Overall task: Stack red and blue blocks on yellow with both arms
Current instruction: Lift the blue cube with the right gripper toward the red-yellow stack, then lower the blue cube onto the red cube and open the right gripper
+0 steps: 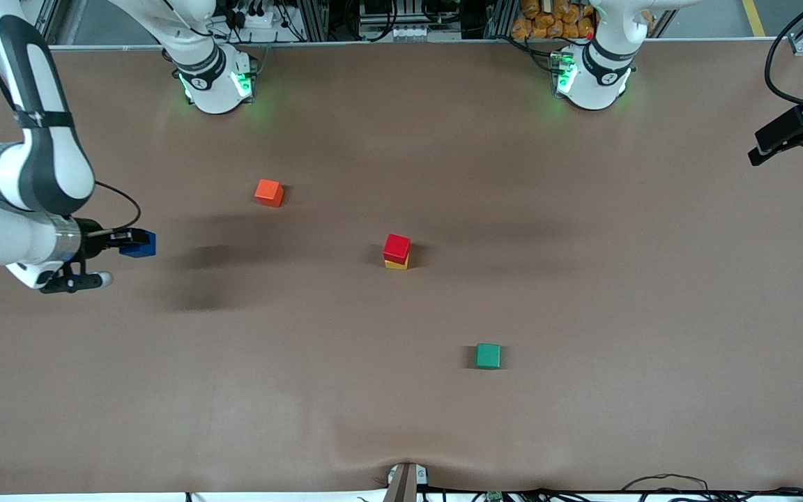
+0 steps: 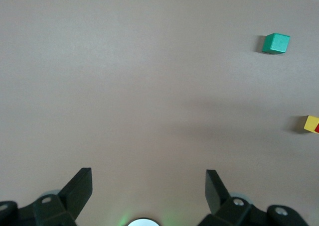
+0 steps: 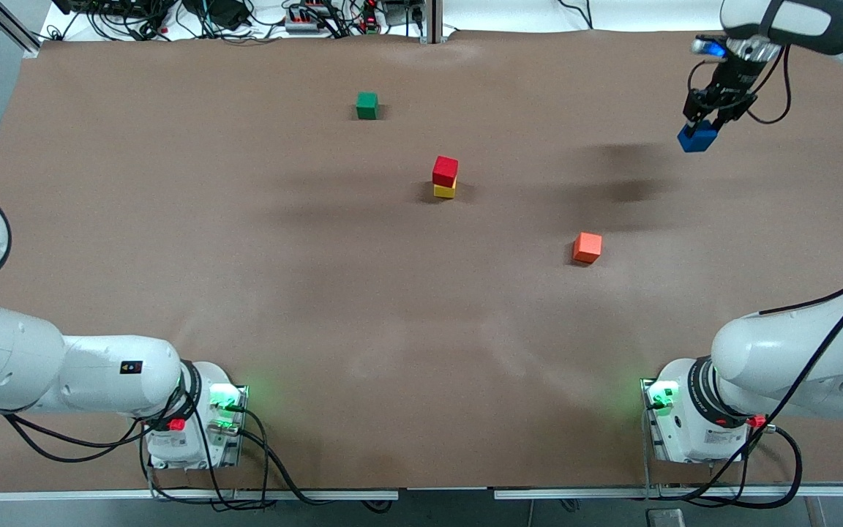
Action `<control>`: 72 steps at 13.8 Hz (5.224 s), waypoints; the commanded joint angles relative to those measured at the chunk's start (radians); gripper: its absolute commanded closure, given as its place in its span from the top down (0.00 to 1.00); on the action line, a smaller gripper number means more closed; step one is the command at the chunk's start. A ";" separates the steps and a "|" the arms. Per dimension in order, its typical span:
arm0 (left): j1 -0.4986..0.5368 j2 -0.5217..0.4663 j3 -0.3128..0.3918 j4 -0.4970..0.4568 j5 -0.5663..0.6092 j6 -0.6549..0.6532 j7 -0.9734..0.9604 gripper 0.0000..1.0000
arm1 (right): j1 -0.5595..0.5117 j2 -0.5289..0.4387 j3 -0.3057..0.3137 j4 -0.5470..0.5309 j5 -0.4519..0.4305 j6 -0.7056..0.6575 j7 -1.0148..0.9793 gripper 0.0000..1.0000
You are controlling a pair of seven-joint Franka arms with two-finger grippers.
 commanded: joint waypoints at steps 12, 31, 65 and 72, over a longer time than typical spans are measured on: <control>0.002 -0.012 0.035 0.016 0.018 -0.015 0.017 1.00 | 0.168 -0.022 0.002 0.381 0.089 -0.402 0.159 0.00; -0.007 -0.013 0.003 0.021 -0.025 -0.015 0.018 1.00 | 0.677 0.113 -0.007 0.464 0.084 -0.065 0.810 0.00; -0.002 -0.050 -0.106 -0.040 0.013 -0.050 0.009 1.00 | 0.874 0.452 -0.015 0.557 0.074 0.139 1.071 0.00; -0.001 -0.046 -0.106 -0.040 0.012 -0.044 0.009 1.00 | 0.891 0.473 -0.015 0.557 0.066 0.191 1.091 0.00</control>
